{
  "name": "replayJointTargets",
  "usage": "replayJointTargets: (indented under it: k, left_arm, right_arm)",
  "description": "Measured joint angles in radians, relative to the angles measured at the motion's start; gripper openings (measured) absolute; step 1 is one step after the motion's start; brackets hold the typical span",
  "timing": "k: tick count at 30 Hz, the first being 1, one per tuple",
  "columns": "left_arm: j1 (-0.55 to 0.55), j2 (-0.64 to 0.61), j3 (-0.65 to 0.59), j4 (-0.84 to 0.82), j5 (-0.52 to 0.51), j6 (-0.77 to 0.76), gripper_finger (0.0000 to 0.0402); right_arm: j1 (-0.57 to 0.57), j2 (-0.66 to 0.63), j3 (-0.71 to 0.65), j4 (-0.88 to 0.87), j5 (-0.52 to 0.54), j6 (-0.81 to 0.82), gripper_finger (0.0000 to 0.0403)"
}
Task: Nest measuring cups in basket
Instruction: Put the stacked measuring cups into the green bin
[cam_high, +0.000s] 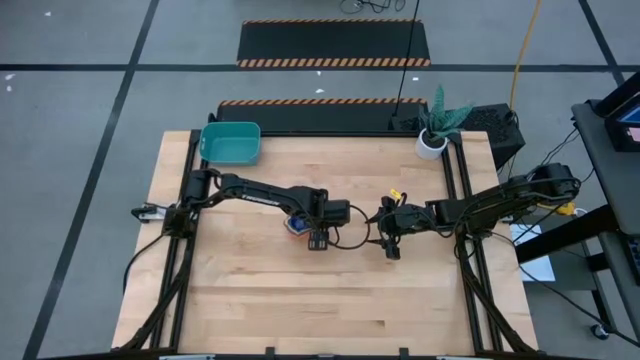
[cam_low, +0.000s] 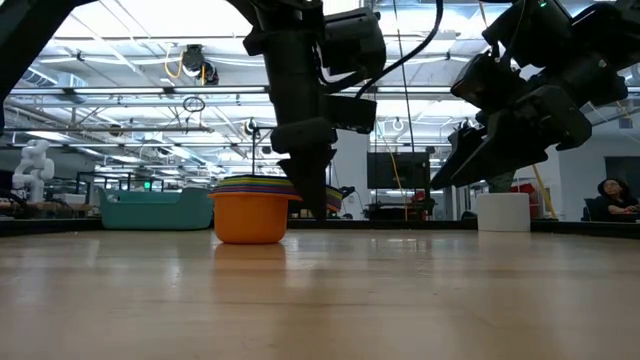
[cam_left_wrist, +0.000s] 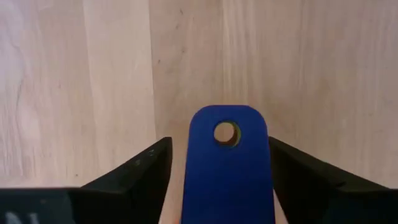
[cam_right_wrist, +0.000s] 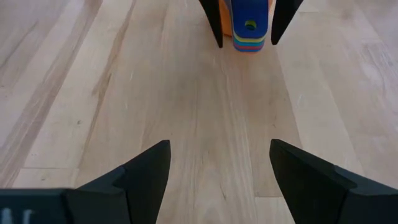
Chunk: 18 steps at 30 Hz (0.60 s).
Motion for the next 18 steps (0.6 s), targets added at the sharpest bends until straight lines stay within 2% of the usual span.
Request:
replayJointTargets:
  k: [9,13,18]
  left_arm:
    - [0.008,0.023,0.002,0.008,0.000,0.034,0.0185]
    - [0.008,0.028,0.000,-0.005,0.000,0.037,0.0142]
    - [0.007,0.021,0.000,-0.017,0.004,0.040,0.0140]
  right_arm:
    - [0.000,0.000,0.000,0.000,0.000,0.003,0.0265]
    - [0.000,0.000,0.000,0.000,0.000,0.007,0.0265]
    - [0.000,0.000,0.000,0.000,0.000,0.007,0.0265]
